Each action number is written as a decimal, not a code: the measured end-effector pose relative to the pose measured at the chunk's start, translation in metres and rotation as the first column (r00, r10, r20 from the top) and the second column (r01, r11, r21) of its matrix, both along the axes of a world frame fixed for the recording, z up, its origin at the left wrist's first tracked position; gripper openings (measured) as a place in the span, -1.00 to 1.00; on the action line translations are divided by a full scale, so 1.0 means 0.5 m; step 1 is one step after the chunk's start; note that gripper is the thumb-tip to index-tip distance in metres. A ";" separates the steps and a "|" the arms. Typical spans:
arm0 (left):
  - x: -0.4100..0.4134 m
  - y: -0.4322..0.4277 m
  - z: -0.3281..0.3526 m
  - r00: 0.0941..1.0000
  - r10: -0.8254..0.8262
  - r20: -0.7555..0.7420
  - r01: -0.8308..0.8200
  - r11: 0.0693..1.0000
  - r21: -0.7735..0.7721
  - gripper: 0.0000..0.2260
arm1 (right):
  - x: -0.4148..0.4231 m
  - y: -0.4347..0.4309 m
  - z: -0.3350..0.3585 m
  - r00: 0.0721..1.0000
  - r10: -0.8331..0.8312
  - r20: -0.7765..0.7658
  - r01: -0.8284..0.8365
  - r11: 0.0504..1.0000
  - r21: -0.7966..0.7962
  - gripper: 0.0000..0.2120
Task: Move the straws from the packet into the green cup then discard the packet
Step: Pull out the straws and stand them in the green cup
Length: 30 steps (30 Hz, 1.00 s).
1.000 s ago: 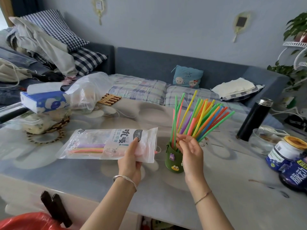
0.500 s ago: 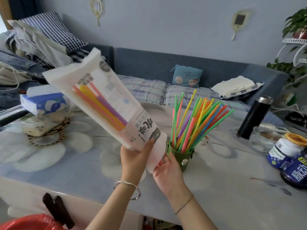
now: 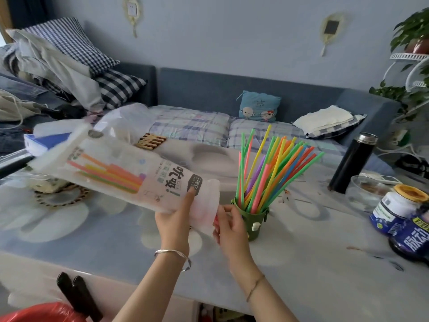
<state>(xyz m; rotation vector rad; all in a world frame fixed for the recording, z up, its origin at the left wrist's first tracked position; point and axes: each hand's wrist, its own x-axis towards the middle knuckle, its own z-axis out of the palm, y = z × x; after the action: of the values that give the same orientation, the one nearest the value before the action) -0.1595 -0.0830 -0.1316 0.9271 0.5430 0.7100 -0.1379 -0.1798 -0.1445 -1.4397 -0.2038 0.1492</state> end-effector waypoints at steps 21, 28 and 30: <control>0.024 -0.008 -0.028 0.990 -0.101 0.102 0.130 0.932 -0.338 -0.53 | 0.040 -0.073 0.053 0.992 -0.128 0.011 0.126 0.985 0.120 -0.69; 0.024 -0.010 -0.027 0.991 -0.077 0.107 0.110 0.930 -0.351 -0.57 | 0.056 -0.111 0.071 0.974 -0.224 0.018 0.217 0.959 0.184 -0.63; 0.024 -0.015 -0.026 0.991 -0.088 0.105 0.119 0.930 -0.346 -0.58 | 0.047 -0.107 0.072 0.979 -0.200 0.046 0.190 0.969 0.156 -0.61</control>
<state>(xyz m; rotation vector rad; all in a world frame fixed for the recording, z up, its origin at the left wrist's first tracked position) -0.1477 -0.0906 -0.1446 0.5815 0.5187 0.5319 -0.1145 -0.2331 -0.1084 -1.3058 -0.1195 -0.0705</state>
